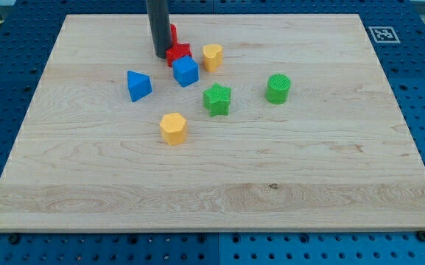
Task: Place the red circle to the right of the yellow heart
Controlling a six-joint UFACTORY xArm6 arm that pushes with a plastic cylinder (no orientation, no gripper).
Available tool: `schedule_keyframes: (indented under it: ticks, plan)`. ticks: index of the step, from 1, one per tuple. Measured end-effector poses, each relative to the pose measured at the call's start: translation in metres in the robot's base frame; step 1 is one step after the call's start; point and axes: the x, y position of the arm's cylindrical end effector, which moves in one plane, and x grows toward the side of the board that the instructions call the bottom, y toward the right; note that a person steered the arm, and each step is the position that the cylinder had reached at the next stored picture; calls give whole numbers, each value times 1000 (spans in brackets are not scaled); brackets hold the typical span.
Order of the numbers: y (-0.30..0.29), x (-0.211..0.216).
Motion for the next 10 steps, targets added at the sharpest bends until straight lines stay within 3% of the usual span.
schedule_keyframes:
  ticks: [4,6,8,10]
  plan:
    - [-47,-36]
    - [13,-69]
    - [43,-67]
    - [25,-22]
